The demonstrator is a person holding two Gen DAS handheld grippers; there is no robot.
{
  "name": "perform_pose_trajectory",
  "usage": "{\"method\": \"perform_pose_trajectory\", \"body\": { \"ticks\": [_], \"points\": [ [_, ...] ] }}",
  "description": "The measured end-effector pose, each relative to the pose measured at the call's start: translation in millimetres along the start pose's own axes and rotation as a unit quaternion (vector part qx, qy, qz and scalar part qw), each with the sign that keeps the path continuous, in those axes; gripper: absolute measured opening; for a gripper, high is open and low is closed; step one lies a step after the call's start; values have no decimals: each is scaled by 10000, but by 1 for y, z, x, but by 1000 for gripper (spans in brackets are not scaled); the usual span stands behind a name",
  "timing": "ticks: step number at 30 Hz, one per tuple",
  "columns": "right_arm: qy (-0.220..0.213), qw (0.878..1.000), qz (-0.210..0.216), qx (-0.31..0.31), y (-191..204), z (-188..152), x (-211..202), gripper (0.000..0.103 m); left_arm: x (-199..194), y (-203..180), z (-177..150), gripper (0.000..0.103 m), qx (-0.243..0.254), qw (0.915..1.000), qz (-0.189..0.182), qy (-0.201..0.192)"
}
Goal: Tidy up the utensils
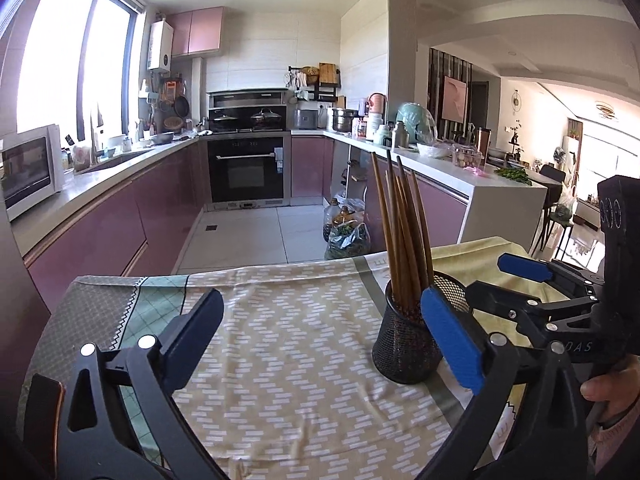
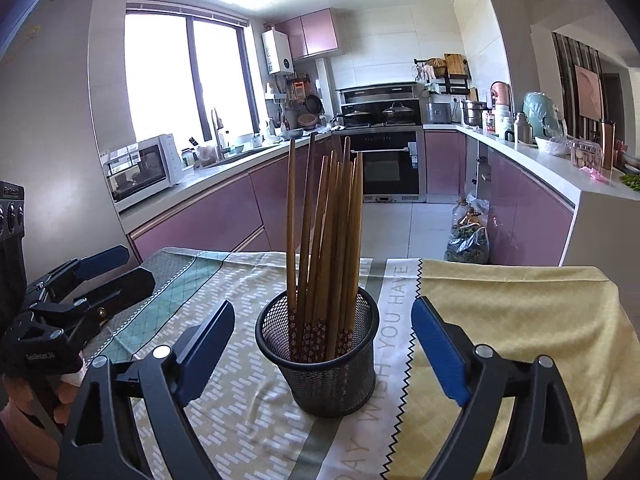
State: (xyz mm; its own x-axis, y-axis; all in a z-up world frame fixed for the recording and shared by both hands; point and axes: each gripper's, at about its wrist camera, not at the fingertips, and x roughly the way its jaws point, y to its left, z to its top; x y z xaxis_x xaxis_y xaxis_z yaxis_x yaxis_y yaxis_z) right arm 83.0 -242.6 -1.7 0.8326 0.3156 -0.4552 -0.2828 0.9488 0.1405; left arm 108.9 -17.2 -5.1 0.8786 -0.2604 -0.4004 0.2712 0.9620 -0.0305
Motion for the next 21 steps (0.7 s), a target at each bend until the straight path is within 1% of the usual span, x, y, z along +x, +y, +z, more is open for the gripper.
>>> {"method": "perform_pose_trajectory", "body": {
  "ticks": [2, 7, 13, 21],
  "points": [
    [-79, 10000, -54, -26, 3, -3, -4, 96, -9, 1, -4, 97, 12, 10000, 45, -71],
    [-245, 9996, -136, -93, 8, -10, -14, 96, -24, 2, -12, 97, -1, 9996, 190, -189],
    [-420, 9986, -282, -151, 16, -19, -26, 96, -40, 3, -16, 97, -3, 9981, 465, -397],
    [-623, 9972, -323, -254, 28, -25, -41, 96, -60, 5, -21, 97, -16, 9962, 633, -590]
  ]
}}
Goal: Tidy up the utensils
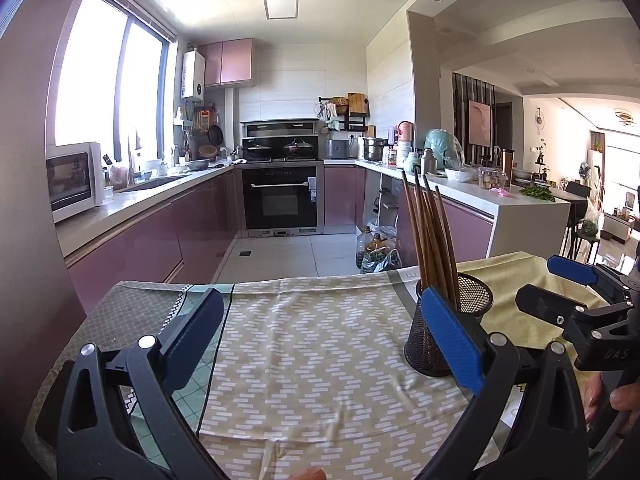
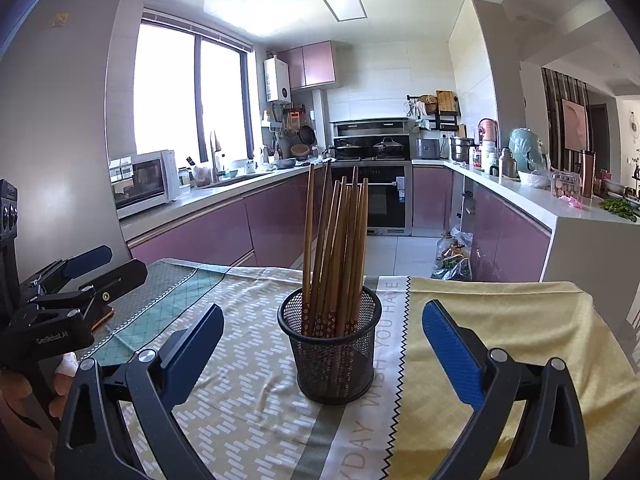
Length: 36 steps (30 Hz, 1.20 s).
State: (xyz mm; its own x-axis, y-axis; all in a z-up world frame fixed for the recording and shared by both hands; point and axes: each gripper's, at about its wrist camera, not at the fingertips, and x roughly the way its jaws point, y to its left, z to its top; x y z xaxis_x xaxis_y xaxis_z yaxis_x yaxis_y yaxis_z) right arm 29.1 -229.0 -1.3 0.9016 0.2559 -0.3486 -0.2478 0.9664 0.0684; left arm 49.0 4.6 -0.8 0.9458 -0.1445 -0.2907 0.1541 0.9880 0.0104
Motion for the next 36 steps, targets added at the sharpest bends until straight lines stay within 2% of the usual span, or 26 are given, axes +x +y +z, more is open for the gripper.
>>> {"method": "perform_pose_trajectory", "body": {
  "ticks": [16, 36],
  "points": [
    [-202, 9997, -67, -100, 11, -3, -14, 96, -28, 6, -1, 97, -13, 9996, 199, -202],
    [-264, 9995, -99, -149, 18, -4, -19, 96, -34, 8, -3, 97, -10, 9994, 251, -244]
  ]
}}
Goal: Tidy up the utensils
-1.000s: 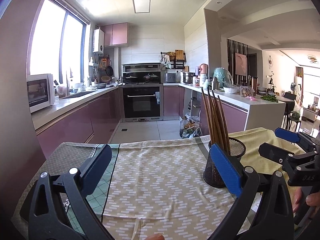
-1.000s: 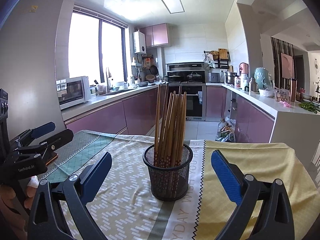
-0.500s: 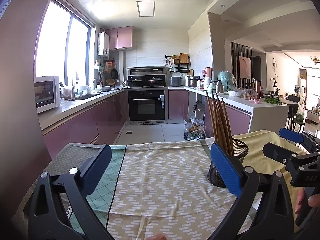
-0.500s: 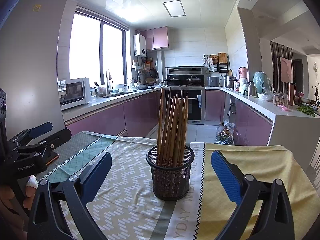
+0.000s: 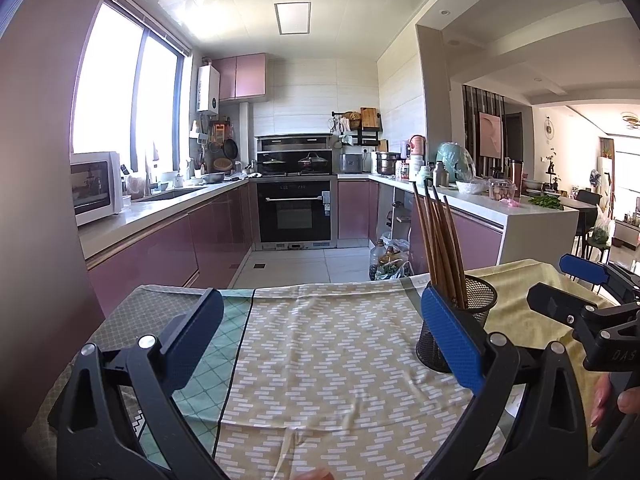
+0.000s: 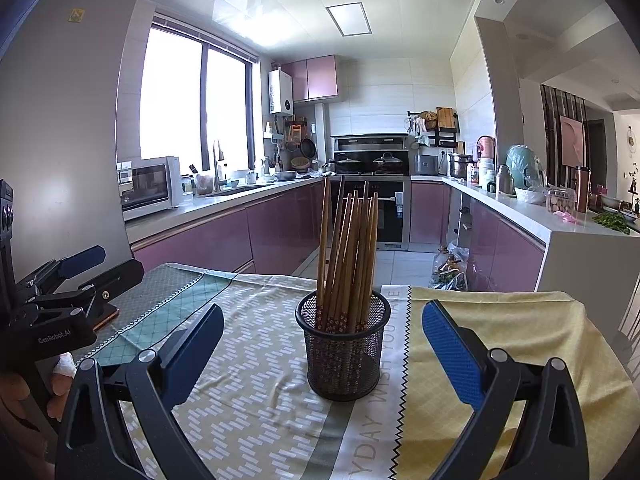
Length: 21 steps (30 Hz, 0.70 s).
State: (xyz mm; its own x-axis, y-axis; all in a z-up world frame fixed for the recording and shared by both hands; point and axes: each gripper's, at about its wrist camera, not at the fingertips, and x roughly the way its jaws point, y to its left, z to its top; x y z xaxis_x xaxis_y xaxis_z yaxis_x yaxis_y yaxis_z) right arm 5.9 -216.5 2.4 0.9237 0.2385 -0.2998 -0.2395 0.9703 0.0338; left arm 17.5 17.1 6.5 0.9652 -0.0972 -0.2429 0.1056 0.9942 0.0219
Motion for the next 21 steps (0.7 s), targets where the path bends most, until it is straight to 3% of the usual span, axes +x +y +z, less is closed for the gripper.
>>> {"method": "perform_pose_trajectory", "body": {
  "ticks": [21],
  "points": [
    [17, 10000, 2, 21, 2, -1, 0, 96, -1, 1, -1, 97, -6, 10000, 12, 15]
  ]
}}
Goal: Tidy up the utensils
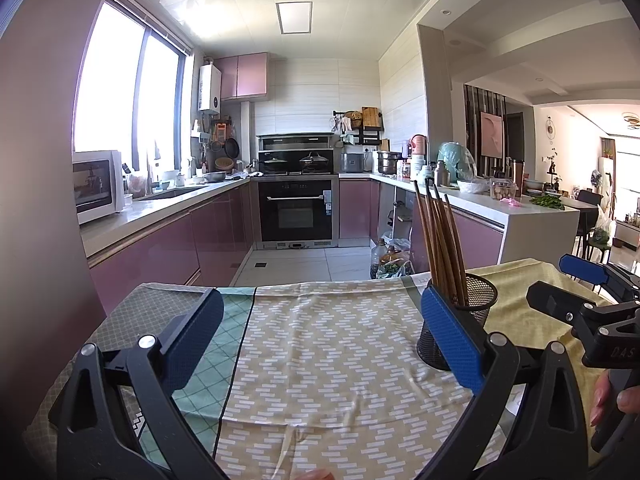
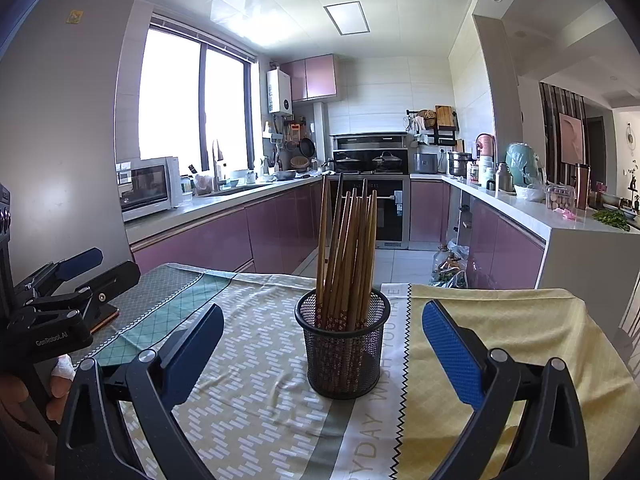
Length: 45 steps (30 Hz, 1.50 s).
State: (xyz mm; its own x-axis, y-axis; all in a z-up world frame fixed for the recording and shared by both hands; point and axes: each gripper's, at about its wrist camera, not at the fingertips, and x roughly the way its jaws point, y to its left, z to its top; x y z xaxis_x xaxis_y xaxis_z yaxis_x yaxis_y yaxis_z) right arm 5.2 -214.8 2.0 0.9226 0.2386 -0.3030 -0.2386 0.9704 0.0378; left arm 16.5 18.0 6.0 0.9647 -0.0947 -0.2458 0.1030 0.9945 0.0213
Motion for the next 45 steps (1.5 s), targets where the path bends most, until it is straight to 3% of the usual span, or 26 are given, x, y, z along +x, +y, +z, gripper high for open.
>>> {"method": "perform_pose_trajectory", "body": {
  "ticks": [45],
  "points": [
    [-8, 10000, 2, 37, 4, -2, 3, 96, -3, 1, -2, 97, 27, 10000, 27, -7]
  ]
}}
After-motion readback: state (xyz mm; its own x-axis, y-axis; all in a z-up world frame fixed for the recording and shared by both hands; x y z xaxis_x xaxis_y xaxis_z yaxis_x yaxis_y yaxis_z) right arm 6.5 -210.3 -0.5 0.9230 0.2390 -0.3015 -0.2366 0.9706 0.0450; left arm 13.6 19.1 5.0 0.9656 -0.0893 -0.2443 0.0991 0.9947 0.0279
